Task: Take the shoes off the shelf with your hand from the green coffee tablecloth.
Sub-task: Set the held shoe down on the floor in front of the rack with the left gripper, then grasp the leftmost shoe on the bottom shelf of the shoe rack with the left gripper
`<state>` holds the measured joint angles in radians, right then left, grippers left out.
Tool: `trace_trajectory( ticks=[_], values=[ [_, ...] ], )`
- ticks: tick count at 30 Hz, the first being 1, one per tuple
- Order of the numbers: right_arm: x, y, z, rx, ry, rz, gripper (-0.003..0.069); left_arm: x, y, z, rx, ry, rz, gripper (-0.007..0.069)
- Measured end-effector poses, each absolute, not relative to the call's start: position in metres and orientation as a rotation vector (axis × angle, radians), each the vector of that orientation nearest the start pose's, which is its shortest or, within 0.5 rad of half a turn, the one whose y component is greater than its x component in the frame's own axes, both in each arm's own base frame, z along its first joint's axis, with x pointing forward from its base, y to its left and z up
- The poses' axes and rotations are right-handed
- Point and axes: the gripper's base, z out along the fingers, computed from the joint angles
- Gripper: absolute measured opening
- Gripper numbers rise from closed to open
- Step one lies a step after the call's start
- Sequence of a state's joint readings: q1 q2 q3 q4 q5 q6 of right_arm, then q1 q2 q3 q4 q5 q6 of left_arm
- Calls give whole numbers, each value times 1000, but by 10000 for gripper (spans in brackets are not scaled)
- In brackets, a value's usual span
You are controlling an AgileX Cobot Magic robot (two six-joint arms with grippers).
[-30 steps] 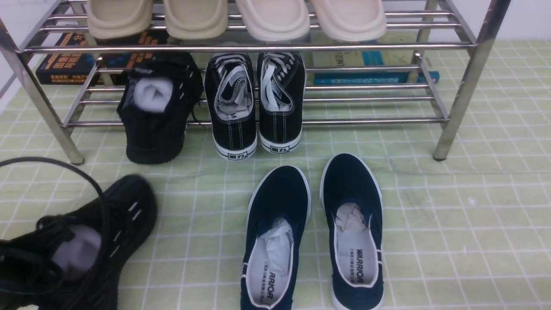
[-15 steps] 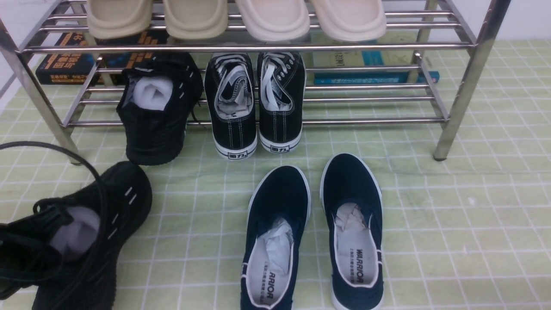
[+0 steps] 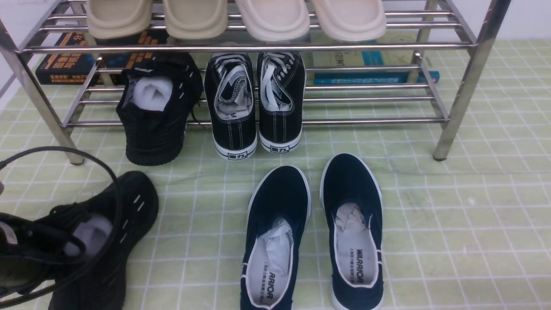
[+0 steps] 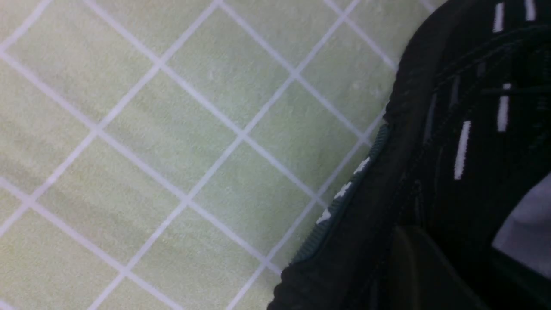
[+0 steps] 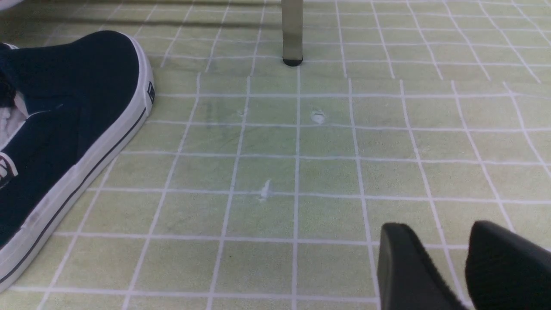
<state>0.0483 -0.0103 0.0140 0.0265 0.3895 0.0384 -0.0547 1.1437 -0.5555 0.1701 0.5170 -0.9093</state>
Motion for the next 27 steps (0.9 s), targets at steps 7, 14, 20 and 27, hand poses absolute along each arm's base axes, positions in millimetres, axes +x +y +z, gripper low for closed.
trace_trajectory(
  ticks=[7,14,20,27],
  values=[
    [52,3,174,7,1877,86,239,193,-3,221,-943,2428,-199,298],
    [52,3,174,7,1877,86,239,199,-2,289,-780,2368,-175,382],
    [52,3,174,7,1877,86,239,219,-2,339,-633,2372,-120,383],
    [52,3,174,7,1877,86,239,275,-10,355,-460,2447,-124,418]
  ],
)
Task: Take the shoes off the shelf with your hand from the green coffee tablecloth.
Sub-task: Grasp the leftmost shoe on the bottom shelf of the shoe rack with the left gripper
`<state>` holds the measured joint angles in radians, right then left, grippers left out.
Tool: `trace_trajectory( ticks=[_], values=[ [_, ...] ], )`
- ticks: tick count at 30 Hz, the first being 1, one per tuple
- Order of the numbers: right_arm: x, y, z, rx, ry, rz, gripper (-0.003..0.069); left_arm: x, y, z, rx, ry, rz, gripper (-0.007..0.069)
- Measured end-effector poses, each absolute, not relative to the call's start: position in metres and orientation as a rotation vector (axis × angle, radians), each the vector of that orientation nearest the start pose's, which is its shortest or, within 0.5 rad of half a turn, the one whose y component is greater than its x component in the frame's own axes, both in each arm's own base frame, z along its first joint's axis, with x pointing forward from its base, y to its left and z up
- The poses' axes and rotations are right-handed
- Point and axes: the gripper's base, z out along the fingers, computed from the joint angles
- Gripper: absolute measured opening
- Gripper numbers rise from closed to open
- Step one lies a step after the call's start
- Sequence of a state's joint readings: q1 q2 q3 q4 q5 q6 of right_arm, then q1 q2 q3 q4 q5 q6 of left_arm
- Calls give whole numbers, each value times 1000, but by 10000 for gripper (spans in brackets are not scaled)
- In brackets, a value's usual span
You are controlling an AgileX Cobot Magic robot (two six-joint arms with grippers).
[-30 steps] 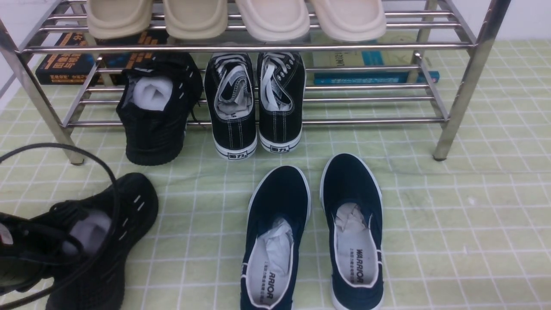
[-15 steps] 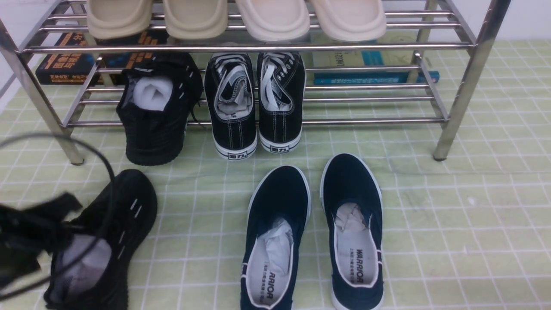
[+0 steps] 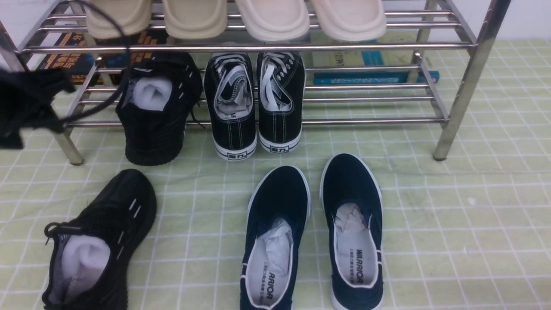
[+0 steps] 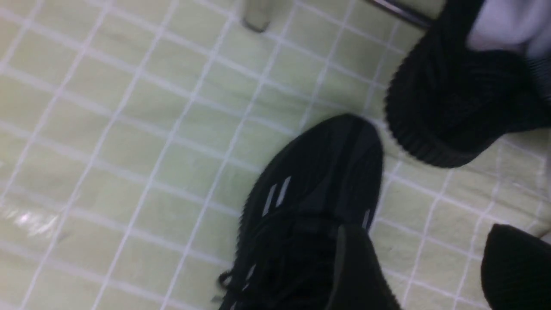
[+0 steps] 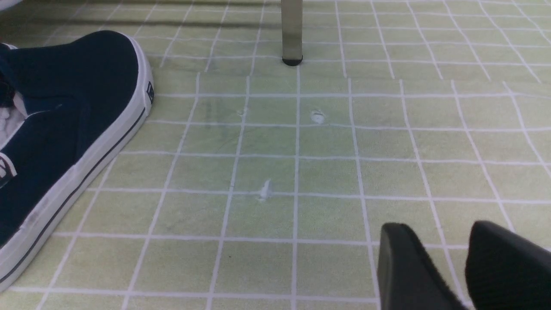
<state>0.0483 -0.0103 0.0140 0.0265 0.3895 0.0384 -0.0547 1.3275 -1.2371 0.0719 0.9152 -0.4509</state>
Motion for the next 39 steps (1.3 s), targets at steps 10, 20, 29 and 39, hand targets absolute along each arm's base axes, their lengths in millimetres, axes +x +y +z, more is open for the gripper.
trace_trajectory(
  ticks=[10,20,29,39],
  values=[
    [52,3,174,7,1877,86,239,350,-19,330,-325,2442,-156,515],
    [52,3,174,7,1877,86,239,396,-22,280,-323,2404,-182,513],
    [52,3,174,7,1877,86,239,412,-23,254,-324,2397,-184,345],
    [52,3,174,7,1877,86,239,403,-24,262,-323,2441,-182,11]
  ],
)
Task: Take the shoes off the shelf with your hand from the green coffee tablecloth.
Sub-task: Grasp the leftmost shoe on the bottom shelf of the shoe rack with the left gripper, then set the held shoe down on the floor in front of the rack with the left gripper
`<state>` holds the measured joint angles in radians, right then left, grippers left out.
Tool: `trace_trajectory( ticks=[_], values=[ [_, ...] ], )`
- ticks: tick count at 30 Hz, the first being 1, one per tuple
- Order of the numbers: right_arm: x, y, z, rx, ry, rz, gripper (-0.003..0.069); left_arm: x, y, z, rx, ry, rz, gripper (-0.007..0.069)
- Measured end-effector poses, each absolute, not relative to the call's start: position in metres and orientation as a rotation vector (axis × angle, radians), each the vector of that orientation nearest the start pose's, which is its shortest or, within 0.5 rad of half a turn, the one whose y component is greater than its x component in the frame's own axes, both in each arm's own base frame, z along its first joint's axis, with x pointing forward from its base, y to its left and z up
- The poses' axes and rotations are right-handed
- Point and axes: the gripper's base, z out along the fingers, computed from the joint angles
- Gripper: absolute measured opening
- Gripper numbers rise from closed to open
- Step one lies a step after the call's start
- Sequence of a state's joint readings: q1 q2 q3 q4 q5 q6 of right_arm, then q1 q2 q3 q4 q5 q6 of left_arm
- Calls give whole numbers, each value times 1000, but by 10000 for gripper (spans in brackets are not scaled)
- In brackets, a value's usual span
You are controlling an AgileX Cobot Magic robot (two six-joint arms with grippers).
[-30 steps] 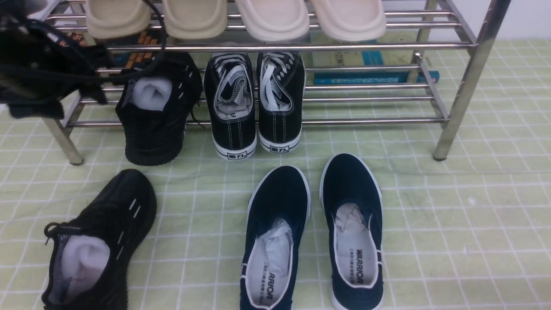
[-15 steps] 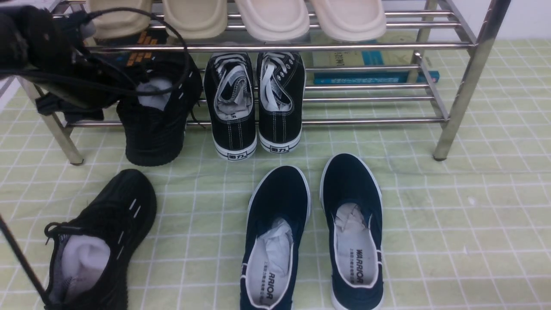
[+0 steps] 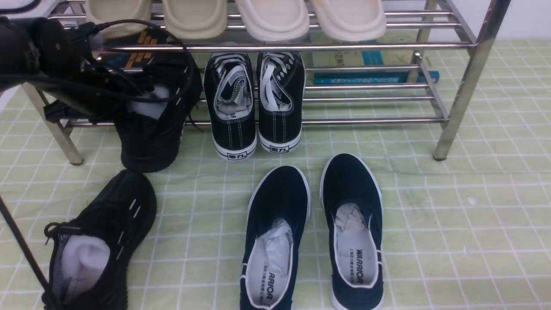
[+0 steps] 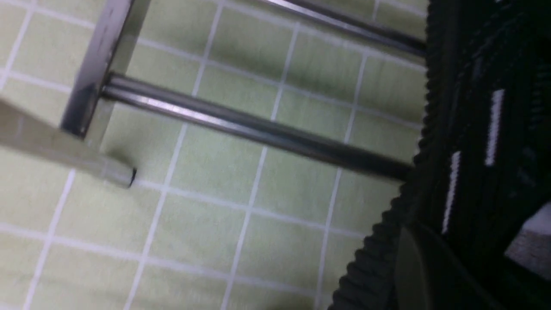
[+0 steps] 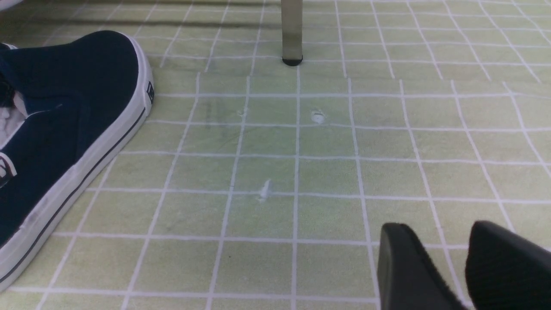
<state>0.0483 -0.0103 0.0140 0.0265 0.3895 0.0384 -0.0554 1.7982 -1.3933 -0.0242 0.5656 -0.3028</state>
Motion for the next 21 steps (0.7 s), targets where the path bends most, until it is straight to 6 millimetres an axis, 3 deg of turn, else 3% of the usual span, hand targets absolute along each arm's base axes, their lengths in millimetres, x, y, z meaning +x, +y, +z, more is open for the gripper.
trace_trajectory(
  ticks=[10,21],
  values=[
    [52,3,174,7,1877,86,239,337,-28,334,-331,2531,-293,10],
    [52,3,174,7,1877,86,239,278,-31,373,-224,2644,-335,11]
  ],
)
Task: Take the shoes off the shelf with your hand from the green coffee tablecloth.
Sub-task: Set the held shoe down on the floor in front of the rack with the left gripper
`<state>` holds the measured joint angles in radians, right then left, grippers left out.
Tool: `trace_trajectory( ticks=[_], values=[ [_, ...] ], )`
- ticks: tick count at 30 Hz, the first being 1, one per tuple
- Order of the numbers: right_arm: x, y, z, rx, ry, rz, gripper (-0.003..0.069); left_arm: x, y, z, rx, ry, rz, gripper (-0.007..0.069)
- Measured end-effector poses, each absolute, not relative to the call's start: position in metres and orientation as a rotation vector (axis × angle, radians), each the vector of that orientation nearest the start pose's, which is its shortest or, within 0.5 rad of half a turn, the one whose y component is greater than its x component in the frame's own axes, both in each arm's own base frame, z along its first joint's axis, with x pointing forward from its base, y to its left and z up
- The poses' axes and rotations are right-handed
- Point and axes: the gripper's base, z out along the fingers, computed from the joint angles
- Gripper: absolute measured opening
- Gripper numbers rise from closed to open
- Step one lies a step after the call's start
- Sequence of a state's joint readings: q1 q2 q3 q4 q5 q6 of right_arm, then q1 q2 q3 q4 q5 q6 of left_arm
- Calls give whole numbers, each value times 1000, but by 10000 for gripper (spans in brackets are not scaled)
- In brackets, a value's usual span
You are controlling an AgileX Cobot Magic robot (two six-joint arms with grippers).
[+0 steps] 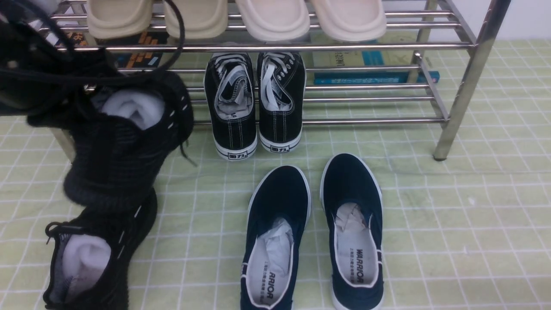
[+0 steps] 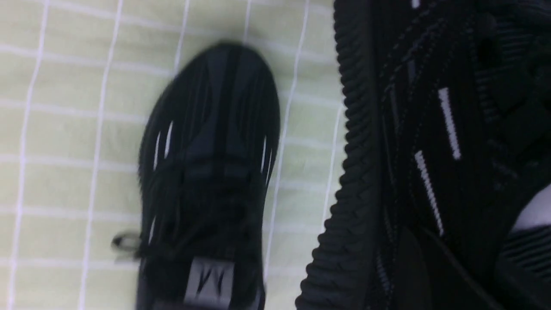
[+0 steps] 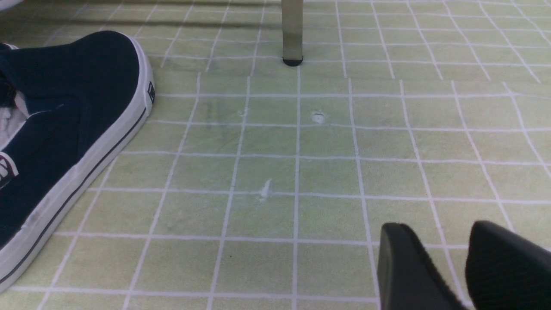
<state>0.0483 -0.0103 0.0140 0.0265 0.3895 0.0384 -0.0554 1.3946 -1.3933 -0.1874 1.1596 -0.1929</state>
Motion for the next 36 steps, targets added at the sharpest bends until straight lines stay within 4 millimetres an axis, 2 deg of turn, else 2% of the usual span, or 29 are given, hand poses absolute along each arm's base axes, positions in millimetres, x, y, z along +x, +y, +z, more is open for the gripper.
trace_trajectory(
  ticks=[2,6,9,12,17,22,27,32,36],
  values=[
    [52,3,174,7,1877,86,239,261,-31,378,-205,2653,-332,12],
    [52,3,174,7,1877,86,239,246,-36,368,-180,2666,-339,14],
    [52,3,174,7,1877,86,239,233,-49,341,-190,2698,-377,15],
    [52,3,174,7,1877,86,239,230,-59,316,-236,2715,-405,15],
    [52,3,174,8,1877,85,239,228,-74,294,-262,2680,-445,16],
    [52,3,174,9,1877,85,239,227,-83,285,-303,2641,-482,17],
    [52,3,174,9,1877,85,239,227,-82,278,-335,2627,-470,18],
    [52,3,174,9,1877,85,239,220,-79,260,-345,2675,-425,22],
    [52,3,174,9,1877,85,239,217,-78,254,-353,2687,-423,32]
  ],
)
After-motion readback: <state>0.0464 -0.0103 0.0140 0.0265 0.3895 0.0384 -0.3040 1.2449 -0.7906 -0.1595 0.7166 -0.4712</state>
